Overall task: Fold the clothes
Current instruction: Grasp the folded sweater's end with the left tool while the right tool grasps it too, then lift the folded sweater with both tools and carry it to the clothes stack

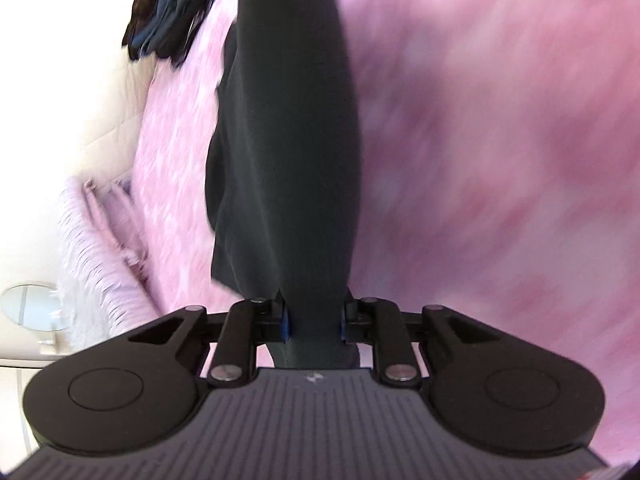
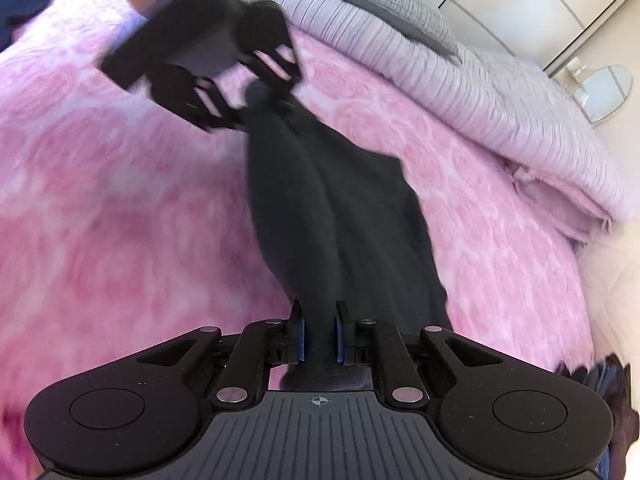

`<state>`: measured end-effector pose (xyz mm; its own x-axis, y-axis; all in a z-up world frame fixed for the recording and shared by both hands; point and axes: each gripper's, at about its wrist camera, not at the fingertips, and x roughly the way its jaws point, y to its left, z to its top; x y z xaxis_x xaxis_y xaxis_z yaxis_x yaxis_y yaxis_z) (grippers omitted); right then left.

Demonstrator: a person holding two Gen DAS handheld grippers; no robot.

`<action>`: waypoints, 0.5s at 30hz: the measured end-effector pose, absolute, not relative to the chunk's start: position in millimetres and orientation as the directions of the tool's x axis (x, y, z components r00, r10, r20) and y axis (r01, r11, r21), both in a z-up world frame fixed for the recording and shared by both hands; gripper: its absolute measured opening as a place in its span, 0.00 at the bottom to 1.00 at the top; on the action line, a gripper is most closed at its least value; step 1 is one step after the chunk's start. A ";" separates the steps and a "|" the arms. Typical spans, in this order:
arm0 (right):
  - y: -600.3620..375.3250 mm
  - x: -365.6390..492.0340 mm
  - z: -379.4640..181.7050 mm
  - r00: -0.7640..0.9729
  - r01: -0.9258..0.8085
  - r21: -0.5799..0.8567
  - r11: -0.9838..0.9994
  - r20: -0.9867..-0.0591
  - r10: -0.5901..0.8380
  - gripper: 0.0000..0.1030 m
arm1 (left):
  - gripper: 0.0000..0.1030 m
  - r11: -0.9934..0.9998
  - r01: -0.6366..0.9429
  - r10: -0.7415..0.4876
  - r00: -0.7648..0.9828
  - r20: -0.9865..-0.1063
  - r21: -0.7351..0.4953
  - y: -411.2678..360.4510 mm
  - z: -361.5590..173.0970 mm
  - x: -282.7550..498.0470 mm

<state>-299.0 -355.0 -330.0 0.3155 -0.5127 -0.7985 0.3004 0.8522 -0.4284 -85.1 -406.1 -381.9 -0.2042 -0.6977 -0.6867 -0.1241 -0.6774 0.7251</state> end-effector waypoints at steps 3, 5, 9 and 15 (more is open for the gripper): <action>-340.0 -328.9 -339.7 0.252 0.276 -0.447 0.851 -0.821 -0.513 0.13 | 0.18 -0.701 -0.079 -0.683 -0.209 -0.700 0.708 -375.6 -386.5 -107.4; -324.1 -340.4 -354.5 0.220 0.263 -0.478 0.838 -0.816 -0.534 0.13 | 0.21 -0.700 -0.050 -0.696 -0.179 -0.696 0.713 -366.2 -397.9 -117.5; -285.2 -344.1 -390.0 0.183 0.241 -0.592 0.769 -0.750 -0.635 0.13 | 0.33 -0.671 0.000 -0.734 -0.136 -0.665 0.741 -358.0 -414.0 -123.1; -256.4 -309.4 -427.0 0.237 0.215 -0.687 0.694 -0.652 -0.720 0.80 | 0.34 -0.665 0.029 -0.742 -0.147 -0.654 0.747 -364.7 -416.9 -127.6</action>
